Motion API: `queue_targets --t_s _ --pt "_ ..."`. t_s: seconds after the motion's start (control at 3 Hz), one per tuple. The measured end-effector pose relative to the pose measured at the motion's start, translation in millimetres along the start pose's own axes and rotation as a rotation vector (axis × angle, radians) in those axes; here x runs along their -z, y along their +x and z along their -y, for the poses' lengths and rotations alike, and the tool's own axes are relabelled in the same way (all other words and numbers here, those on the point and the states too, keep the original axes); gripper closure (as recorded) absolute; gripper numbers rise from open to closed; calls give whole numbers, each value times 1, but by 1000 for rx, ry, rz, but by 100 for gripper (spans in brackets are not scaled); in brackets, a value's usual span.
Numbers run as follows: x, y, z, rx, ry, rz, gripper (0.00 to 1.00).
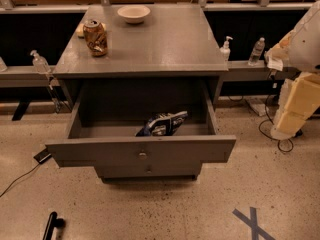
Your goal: Pick blue chip bag from top drawer and place on counter
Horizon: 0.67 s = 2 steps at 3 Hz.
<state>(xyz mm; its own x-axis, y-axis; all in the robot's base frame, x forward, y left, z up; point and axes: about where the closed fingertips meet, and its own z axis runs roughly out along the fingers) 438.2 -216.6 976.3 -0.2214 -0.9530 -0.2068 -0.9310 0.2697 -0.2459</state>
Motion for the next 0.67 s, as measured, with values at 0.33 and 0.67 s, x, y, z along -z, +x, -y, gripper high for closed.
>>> queue_targets --t_s 0.33,0.67 --pt "0 0 0 0 0 0 0" --pt "-15 -24 8 77 -4 -18 0"
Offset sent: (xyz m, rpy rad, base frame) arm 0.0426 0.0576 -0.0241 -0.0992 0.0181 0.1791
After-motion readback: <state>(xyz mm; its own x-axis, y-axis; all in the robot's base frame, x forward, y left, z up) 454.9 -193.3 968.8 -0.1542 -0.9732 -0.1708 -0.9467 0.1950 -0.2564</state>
